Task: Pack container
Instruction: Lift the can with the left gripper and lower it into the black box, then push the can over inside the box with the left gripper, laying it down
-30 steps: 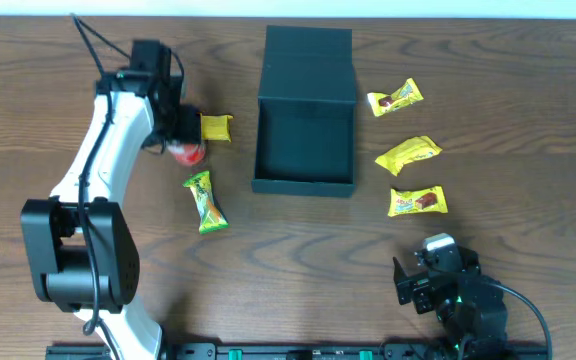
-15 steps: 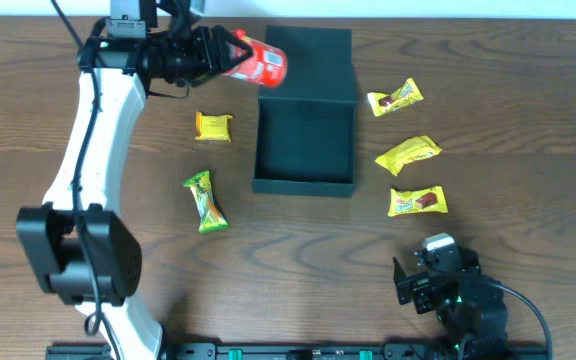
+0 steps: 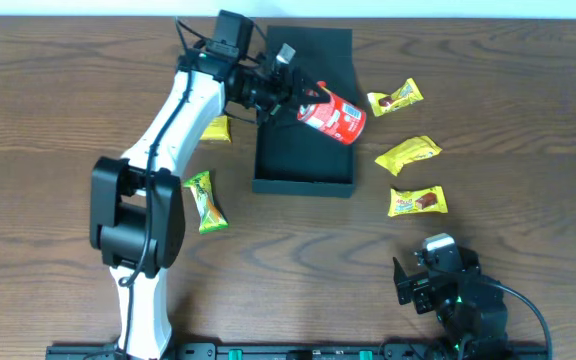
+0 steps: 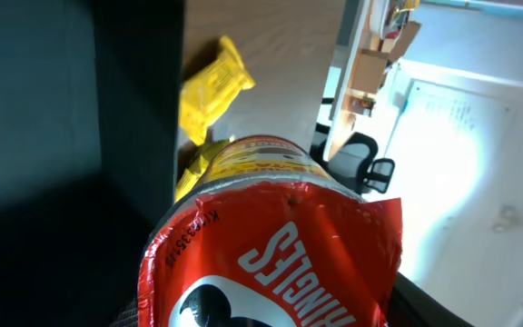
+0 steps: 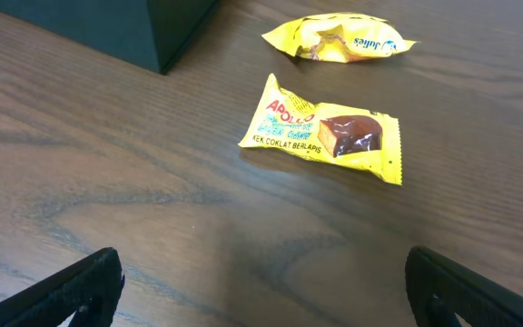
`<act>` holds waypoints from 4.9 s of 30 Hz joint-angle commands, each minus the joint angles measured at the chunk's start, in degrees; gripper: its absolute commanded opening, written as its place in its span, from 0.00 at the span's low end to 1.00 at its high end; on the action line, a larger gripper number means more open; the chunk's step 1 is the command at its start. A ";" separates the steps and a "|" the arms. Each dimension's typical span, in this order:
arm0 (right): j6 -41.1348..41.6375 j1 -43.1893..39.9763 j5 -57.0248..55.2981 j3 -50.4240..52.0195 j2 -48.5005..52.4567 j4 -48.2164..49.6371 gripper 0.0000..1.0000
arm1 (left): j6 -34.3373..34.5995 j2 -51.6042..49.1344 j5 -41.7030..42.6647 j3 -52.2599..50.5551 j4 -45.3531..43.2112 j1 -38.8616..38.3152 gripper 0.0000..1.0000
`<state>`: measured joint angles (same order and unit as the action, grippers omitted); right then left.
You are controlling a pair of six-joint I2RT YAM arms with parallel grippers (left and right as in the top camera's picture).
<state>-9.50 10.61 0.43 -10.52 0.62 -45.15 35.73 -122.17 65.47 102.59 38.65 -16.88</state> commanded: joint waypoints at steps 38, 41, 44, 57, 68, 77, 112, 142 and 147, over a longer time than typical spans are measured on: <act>-0.44 -0.52 -0.20 0.46 -0.28 -0.07 0.99 | 37.24 -2.97 1.57 -13.73 -21.24 3.34 0.40; -0.44 -0.52 -0.20 0.46 -0.28 -0.09 0.99 | 39.10 -2.97 1.49 -13.73 -22.29 3.23 0.41; -0.44 -0.52 -0.20 0.46 -0.28 -0.09 0.99 | 39.69 -2.97 1.46 -13.73 -22.53 2.80 0.47; -0.44 -0.52 -0.20 0.46 -0.28 -0.09 0.99 | 39.67 -2.97 1.70 -13.73 -22.71 2.12 0.77; -0.44 -0.52 -0.20 0.46 -0.28 -0.09 0.99 | 38.51 0.52 0.52 -13.70 -37.13 1.73 0.73; -0.44 -0.52 -0.20 0.46 -0.28 -0.09 0.99 | 17.99 8.44 -4.68 -13.66 -38.95 -0.98 0.47; -0.44 -0.52 -0.20 0.46 -0.28 -0.09 0.99 | 5.49 9.03 -52.48 -11.39 -12.04 -11.96 0.29; -0.44 -0.52 -0.20 0.46 -0.28 -0.09 0.99 | -0.63 -1.38 -51.47 1.36 -2.12 -13.16 0.31; -0.44 -0.52 -0.20 0.46 -0.28 -0.09 0.99 | -0.63 -2.58 -50.88 1.38 -1.86 -13.14 0.31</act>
<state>-9.50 10.61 0.40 -10.52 0.62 -45.15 35.97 -123.17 15.05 102.83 36.05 -30.11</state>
